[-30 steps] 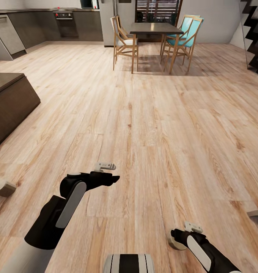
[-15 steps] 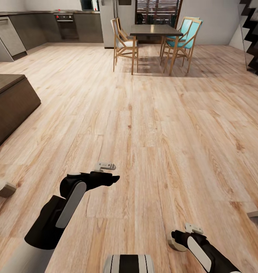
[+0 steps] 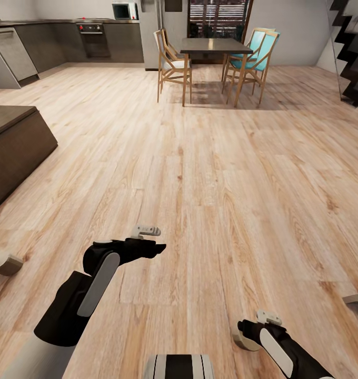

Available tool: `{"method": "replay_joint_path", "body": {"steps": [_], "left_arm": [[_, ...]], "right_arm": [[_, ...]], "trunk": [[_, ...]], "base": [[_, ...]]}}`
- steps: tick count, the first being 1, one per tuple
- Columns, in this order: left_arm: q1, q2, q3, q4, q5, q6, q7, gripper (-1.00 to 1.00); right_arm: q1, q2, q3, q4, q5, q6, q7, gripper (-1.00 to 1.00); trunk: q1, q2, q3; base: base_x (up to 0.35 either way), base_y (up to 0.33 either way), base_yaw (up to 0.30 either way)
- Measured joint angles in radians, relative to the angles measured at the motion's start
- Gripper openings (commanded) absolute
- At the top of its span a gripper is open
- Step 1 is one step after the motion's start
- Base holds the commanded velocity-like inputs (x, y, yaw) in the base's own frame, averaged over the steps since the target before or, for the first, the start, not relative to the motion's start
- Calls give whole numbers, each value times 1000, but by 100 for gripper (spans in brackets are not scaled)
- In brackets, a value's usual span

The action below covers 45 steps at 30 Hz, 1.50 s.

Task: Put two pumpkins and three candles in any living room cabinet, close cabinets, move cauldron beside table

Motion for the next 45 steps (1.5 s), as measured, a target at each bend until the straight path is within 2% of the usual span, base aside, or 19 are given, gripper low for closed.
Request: {"method": "replay_joint_path", "body": {"steps": [31, 33, 42, 45], "left_arm": [[0, 0, 0, 0, 0, 0, 1, 100], [0, 0, 0, 0, 0, 0, 1, 100], [0, 0, 0, 0, 0, 0, 2, 100], [0, 0, 0, 0, 0, 0, 1, 100]], "right_arm": [[-4, 0, 0, 1, 0, 1, 1, 100], [-4, 0, 0, 2, 0, 1, 1, 100], [-5, 1, 0, 1, 0, 2, 1, 100], [-5, 0, 0, 1, 0, 1, 1, 100]], "trunk": [[0, 0, 0], [1, 0, -8], [1, 0, -8], [2, -1, -19]], "base": [[0, 0, 0], [0, 0, 0], [0, 0, 0], [0, 0, 0]]}}
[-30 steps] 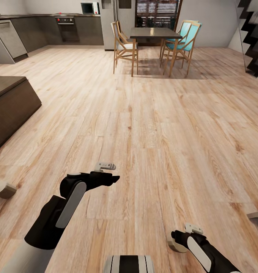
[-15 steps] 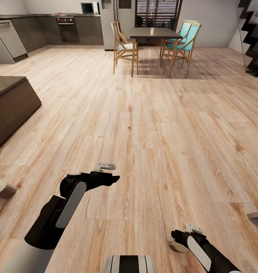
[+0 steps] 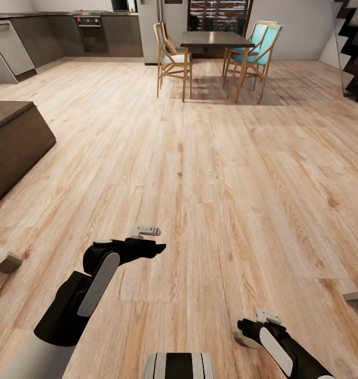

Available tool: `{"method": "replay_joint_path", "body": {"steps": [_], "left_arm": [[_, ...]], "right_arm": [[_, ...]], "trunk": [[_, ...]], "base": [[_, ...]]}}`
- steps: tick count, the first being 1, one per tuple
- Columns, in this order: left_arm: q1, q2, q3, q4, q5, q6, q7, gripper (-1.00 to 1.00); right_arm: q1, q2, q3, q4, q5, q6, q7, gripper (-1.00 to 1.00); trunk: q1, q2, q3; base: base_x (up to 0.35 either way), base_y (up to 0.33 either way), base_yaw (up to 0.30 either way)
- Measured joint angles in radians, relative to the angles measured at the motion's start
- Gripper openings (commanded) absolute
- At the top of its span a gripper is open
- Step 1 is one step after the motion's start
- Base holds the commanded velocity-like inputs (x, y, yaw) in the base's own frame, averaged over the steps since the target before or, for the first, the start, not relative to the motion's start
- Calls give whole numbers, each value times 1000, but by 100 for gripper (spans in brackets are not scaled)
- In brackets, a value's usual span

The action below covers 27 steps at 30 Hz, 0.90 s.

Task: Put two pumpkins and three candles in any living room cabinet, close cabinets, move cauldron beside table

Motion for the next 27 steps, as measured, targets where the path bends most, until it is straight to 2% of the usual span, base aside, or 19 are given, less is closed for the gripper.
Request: {"method": "replay_joint_path", "body": {"steps": [12, 20, 22, 27], "left_arm": [[0, 0, 0, 0, 0, 0, 0, 100], [0, 0, 0, 0, 0, 0, 0, 100], [0, 0, 0, 0, 0, 0, 0, 100], [0, 0, 0, 0, 0, 0, 0, 100]], "right_arm": [[0, 0, 1, -1, -1, 0, 2, 100], [0, 0, 1, -1, 2, 0, 27, 100], [0, 0, 1, -1, 13, 3, 27, 100], [0, -1, 0, 0, 10, 2, 28, 100]], "trunk": [[0, 0, 0], [0, 0, 0], [1, -1, -8], [1, -1, -8]], "base": [[0, 0, 0], [0, 0, 0], [0, 0, 0], [0, 0, 0]]}}
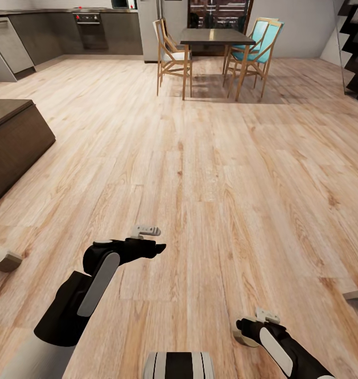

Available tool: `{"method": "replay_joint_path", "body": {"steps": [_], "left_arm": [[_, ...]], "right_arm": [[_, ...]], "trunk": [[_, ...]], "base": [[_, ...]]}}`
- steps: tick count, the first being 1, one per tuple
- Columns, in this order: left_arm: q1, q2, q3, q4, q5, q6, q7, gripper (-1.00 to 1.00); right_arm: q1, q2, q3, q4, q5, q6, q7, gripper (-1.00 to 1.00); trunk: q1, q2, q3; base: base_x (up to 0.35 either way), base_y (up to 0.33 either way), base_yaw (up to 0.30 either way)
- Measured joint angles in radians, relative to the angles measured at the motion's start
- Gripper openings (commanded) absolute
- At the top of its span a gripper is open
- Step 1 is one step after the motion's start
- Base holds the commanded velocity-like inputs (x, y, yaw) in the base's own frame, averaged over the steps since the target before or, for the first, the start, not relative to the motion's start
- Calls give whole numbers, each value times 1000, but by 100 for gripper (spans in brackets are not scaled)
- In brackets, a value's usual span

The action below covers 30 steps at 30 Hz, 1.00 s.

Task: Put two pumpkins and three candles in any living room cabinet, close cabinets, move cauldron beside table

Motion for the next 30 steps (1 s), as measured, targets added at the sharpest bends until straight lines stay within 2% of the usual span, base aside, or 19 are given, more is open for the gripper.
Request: {"method": "replay_joint_path", "body": {"steps": [6, 10, 28, 29, 30], "left_arm": [[0, 0, 0, 0, 0, 0, 0, 100], [0, 0, 0, 0, 0, 0, 0, 100], [0, 0, 0, 0, 0, 0, 0, 100], [0, 0, 0, 0, 0, 0, 0, 100], [0, 0, 0, 0, 0, 0, 0, 100]], "right_arm": [[0, 0, 0, 0, -8, -2, 1, 100], [0, 0, 0, 0, -8, -2, 1, 100], [0, 0, 0, 0, -7, -2, 1, 100], [0, 0, 0, 0, -7, -1, 1, -100], [0, 1, 0, 0, -6, -1, 1, -100]], "trunk": [[0, 0, 0], [2, -1, -15], [2, -1, -16], [2, -1, -16], [2, -1, -16]], "base": [[0, 0, 0], [0, 0, 0], [0, 0, 0], [0, 0, 0], [0, 0, 0]]}}
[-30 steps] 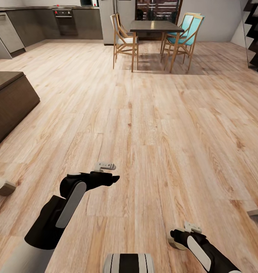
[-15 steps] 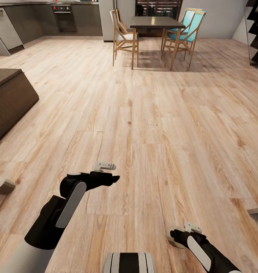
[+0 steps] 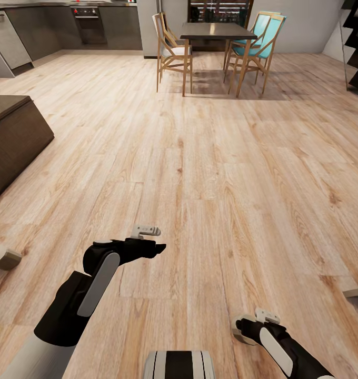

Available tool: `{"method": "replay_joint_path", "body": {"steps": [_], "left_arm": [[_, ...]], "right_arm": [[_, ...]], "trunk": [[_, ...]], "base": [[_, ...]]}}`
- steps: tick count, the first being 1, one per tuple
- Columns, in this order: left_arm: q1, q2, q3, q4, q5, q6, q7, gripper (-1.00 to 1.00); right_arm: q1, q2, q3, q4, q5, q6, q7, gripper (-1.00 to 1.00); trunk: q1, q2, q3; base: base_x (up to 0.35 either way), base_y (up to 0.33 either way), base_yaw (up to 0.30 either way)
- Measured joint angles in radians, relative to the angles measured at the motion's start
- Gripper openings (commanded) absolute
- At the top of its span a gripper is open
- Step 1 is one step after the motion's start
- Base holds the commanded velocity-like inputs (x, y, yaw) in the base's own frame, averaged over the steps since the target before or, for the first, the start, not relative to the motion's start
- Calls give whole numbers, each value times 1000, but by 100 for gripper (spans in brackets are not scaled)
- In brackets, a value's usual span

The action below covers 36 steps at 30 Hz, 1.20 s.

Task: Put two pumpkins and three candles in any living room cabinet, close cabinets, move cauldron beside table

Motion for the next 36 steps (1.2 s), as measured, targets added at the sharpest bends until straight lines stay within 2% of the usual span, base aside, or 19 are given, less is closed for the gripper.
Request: {"method": "replay_joint_path", "body": {"steps": [9, 36], "left_arm": [[0, 0, 0, 0, 0, 0, 0, 100], [0, -2, 1, 2, -2, 0, 5, 100]], "right_arm": [[0, -1, 0, 0, -1, -1, 0, -100], [1, -2, 4, -11, -1, -11, -1, -100]], "trunk": [[0, 0, 0], [-12, 6, 104]], "base": [[0, 0, 0], [0, 0, 0]]}}
